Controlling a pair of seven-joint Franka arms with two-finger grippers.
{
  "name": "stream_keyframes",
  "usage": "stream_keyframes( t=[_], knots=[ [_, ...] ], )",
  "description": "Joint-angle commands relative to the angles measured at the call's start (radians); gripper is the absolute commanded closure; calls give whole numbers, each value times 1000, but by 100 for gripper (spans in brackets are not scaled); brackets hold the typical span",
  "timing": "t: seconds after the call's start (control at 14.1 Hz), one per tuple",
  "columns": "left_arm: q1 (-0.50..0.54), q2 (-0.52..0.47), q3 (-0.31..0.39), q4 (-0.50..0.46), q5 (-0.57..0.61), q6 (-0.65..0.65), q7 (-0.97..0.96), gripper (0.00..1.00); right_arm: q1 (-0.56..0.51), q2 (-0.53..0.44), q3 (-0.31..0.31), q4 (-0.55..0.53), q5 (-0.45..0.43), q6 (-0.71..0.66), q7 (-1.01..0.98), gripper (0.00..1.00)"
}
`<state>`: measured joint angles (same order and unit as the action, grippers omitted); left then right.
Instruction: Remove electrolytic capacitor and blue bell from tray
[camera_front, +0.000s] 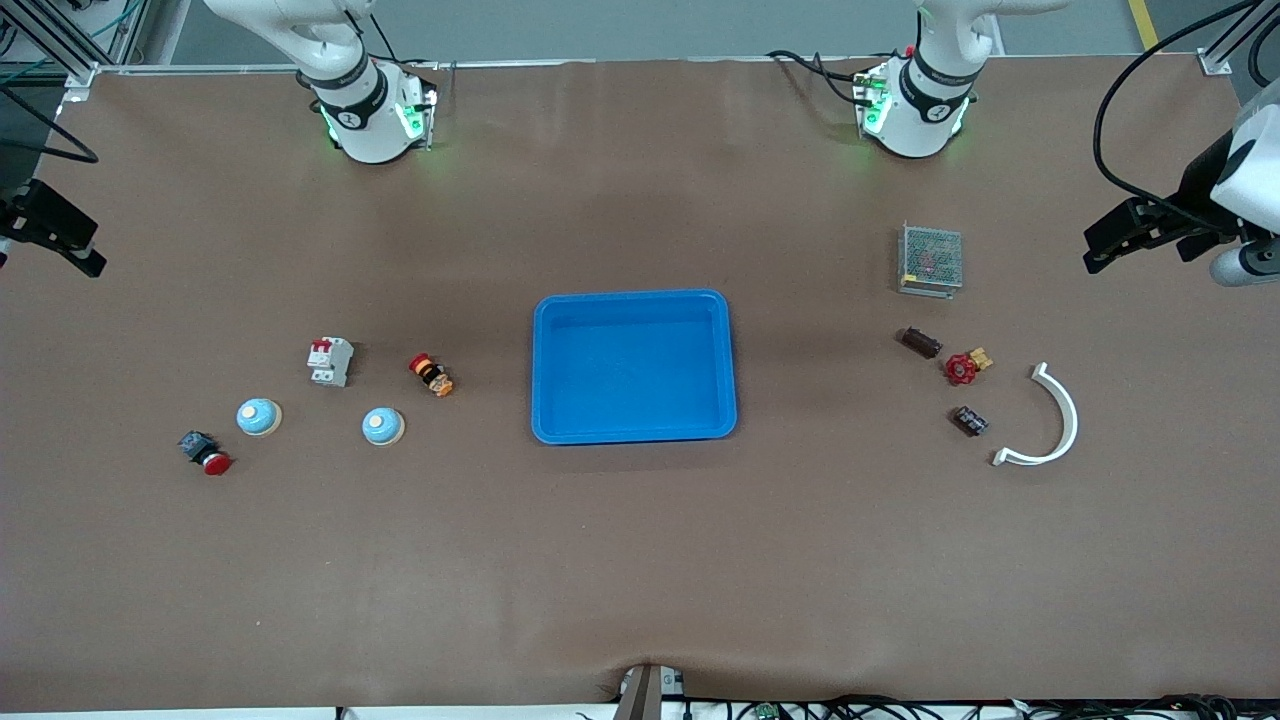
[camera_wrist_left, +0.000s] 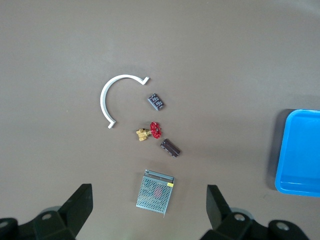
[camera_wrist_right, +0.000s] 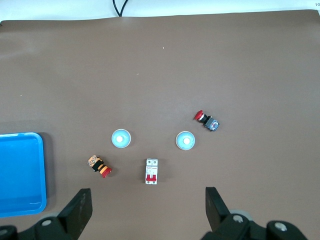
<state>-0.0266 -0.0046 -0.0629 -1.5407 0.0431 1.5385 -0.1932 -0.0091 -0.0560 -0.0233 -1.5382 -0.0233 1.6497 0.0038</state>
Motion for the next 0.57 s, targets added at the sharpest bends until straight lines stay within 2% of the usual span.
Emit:
stream_keyframes(
  t=[0.0, 0.49],
  knots=[
    [-1, -11, 0, 4, -6, -1, 20, 0, 0, -5, 0, -5, 14, 7, -16, 0],
    [-3, -14, -5, 4, -6, -24, 20, 0, -20, -12, -3, -23, 14, 21, -80, 0]
  ],
)
